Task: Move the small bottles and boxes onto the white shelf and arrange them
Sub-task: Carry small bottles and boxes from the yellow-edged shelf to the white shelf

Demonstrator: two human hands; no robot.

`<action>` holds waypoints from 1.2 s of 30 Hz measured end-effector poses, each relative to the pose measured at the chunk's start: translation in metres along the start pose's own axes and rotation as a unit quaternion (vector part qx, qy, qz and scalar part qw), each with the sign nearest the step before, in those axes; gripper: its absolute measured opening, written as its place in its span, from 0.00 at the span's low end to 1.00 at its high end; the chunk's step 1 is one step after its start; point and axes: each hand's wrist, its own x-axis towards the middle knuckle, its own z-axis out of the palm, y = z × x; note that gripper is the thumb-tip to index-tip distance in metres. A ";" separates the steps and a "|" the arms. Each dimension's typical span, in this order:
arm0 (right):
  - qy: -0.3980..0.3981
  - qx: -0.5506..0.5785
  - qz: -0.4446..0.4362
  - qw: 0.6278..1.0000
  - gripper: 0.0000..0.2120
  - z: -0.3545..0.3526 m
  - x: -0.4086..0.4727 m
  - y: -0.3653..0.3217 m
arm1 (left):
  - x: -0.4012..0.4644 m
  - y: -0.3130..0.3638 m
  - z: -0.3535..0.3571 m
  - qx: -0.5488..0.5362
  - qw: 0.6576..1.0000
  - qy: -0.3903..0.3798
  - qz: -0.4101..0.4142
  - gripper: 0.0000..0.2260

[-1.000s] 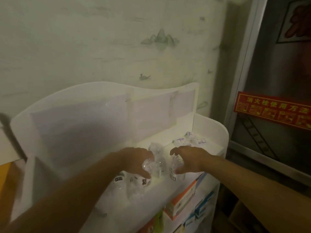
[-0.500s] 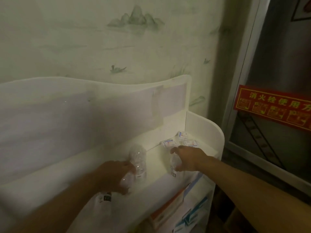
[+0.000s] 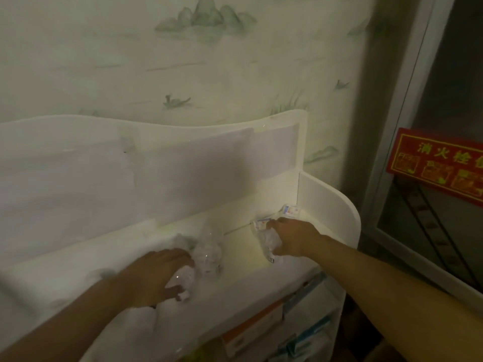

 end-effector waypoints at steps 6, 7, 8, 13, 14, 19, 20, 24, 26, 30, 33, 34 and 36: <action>-0.006 0.006 -0.021 1.000 0.35 0.000 -0.001 -0.002 | -0.004 0.003 -0.016 0.042 0.999 -0.022 -0.010 0.24; -0.006 0.004 -0.024 1.000 0.35 -0.001 -0.001 -0.003 | -0.003 0.002 -0.020 0.053 0.998 -0.021 -0.009 0.23; -0.004 0.003 -0.027 1.000 0.35 -0.003 0.000 -0.004 | -0.001 0.002 -0.024 0.064 0.998 -0.021 -0.012 0.23; 0.037 -0.003 -0.050 0.998 0.35 -0.036 0.001 -0.026 | -0.017 -0.011 -0.052 0.084 0.993 -0.043 -0.076 0.21; 0.053 -0.004 -0.064 0.997 0.35 -0.045 0.003 -0.037 | -0.027 -0.015 -0.058 0.086 0.991 -0.047 -0.095 0.21; 0.098 -0.030 -0.168 0.980 0.34 -0.071 0.022 -0.112 | -0.101 -0.037 -0.070 0.095 0.974 -0.092 -0.183 0.20; 0.102 -0.026 -0.186 0.977 0.34 -0.072 0.025 -0.130 | -0.117 -0.039 -0.069 0.099 0.970 -0.108 -0.196 0.20; 0.115 -0.007 -0.242 0.963 0.33 -0.066 0.027 -0.197 | -0.170 -0.051 -0.069 0.089 0.962 -0.118 -0.228 0.18; 0.108 -0.008 -0.266 0.958 0.33 -0.059 0.027 -0.227 | -0.189 -0.061 -0.077 0.083 0.966 -0.084 -0.228 0.17; 0.065 -0.033 -0.296 0.952 0.34 -0.036 0.022 -0.285 | -0.226 -0.084 -0.097 0.075 0.971 -0.010 -0.227 0.14; 0.047 -0.047 -0.320 0.945 0.33 -0.014 0.014 -0.327 | -0.249 -0.095 -0.113 0.080 0.972 0.004 -0.219 0.13; 0.040 -0.044 -0.328 0.943 0.33 -0.008 0.011 -0.340 | -0.256 -0.098 -0.118 0.084 0.974 0.016 -0.210 0.13; 0.032 -0.039 -0.343 0.938 0.32 0.006 0.005 -0.364 | -0.269 -0.105 -0.125 0.078 0.975 0.047 -0.202 0.12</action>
